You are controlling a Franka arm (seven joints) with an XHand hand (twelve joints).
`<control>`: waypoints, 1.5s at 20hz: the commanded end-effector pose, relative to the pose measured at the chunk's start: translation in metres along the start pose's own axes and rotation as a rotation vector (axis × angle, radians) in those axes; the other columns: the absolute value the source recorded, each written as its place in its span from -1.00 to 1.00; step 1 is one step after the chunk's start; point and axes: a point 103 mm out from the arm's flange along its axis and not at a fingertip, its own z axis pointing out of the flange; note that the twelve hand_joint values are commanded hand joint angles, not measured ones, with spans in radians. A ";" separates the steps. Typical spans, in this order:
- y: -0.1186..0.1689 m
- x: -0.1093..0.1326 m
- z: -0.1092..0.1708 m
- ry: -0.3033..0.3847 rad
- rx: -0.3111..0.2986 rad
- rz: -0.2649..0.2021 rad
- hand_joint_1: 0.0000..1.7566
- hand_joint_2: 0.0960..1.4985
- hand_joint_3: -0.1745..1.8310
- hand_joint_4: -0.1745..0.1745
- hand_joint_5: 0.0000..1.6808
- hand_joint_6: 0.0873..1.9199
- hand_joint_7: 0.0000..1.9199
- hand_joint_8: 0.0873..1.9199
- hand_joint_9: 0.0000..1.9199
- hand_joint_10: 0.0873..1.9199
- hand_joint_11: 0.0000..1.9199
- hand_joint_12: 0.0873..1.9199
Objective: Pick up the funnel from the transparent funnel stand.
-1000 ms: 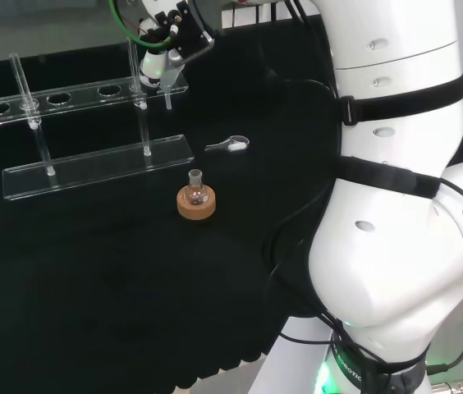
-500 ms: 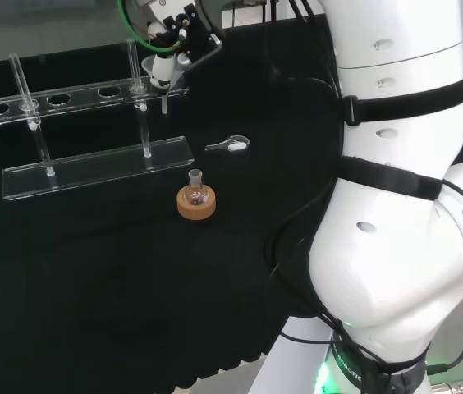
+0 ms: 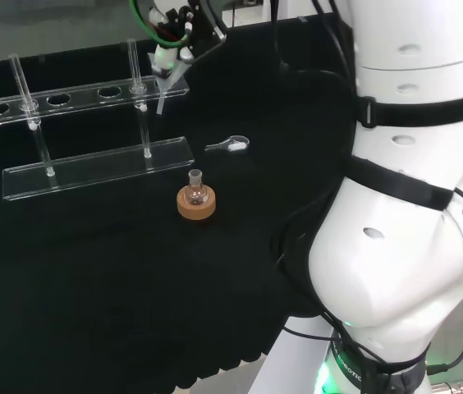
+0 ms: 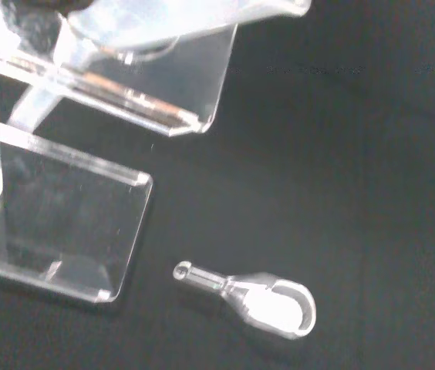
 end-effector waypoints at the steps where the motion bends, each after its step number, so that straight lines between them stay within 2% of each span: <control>1: -0.028 -0.005 -0.043 -0.043 -0.161 0.046 -0.01 0.13 -0.38 0.40 0.15 -0.22 -0.10 -0.40 0.14 -0.66 -0.29 0.29; 2: -0.032 -0.005 -0.047 -0.053 -0.164 0.048 0.05 0.23 -0.49 0.68 0.14 -0.09 -0.08 -0.40 0.15 -0.67 -0.28 0.28; 3: -0.035 -0.004 -0.050 -0.052 -0.164 0.049 0.09 0.31 -0.60 0.84 0.13 -0.01 -0.07 -0.40 0.16 -0.67 -0.27 0.28; 5: -0.043 -0.004 -0.054 -0.051 -0.174 0.046 0.12 0.38 -0.70 0.97 0.13 0.05 -0.06 -0.41 0.18 -0.68 -0.27 0.27; 7: -0.047 -0.004 -0.053 -0.025 -0.158 0.040 0.13 0.40 -0.74 1.00 0.13 0.06 -0.05 -0.41 0.18 -0.69 -0.26 0.27; 9: -0.048 -0.005 -0.050 0.003 -0.119 0.020 -0.01 0.34 -0.75 0.35 0.09 -0.13 -0.09 -0.41 0.15 -0.70 -0.27 0.26; 10: -0.048 -0.006 -0.048 0.029 -0.086 0.002 -0.07 0.29 -0.74 0.10 -0.02 -0.19 -0.16 -0.40 0.10 -0.70 -0.29 0.26; 12: -0.045 -0.007 -0.043 0.076 -0.009 -0.029 -0.19 0.16 -0.71 -0.16 -0.38 -0.47 -0.43 -0.37 -0.11 -0.66 -0.36 0.30; 14: -0.041 -0.006 -0.038 0.112 0.036 -0.040 -0.30 0.04 -0.67 -0.22 -0.63 -0.79 -0.70 -0.35 -0.37 -0.53 -0.45 0.37; 16: -0.034 -0.006 -0.030 0.117 0.067 -0.055 -0.35 -0.04 -0.64 -0.22 -0.77 -0.99 -0.88 -0.35 -0.58 -0.36 -0.52 0.44; 18: -0.029 -0.007 -0.023 0.111 0.082 -0.063 -0.37 -0.09 -0.62 -0.17 -0.86 -1.00 -0.97 -0.37 -0.70 -0.26 -0.57 0.48; 21: -0.024 -0.002 -0.015 0.097 0.096 -0.072 -0.37 -0.11 -0.61 -0.12 -0.92 -1.00 -1.00 -0.41 -0.77 -0.22 -0.59 0.50; 27: -0.015 0.010 0.008 0.081 0.133 -0.083 -0.35 -0.12 -0.60 -0.08 -0.92 -1.00 -1.00 -0.41 -0.75 -0.20 -0.59 0.51; 30: -0.013 0.010 0.015 0.088 0.128 -0.082 -0.34 -0.13 -0.59 -0.05 -0.90 -1.00 -0.99 -0.37 -0.72 -0.21 -0.57 0.51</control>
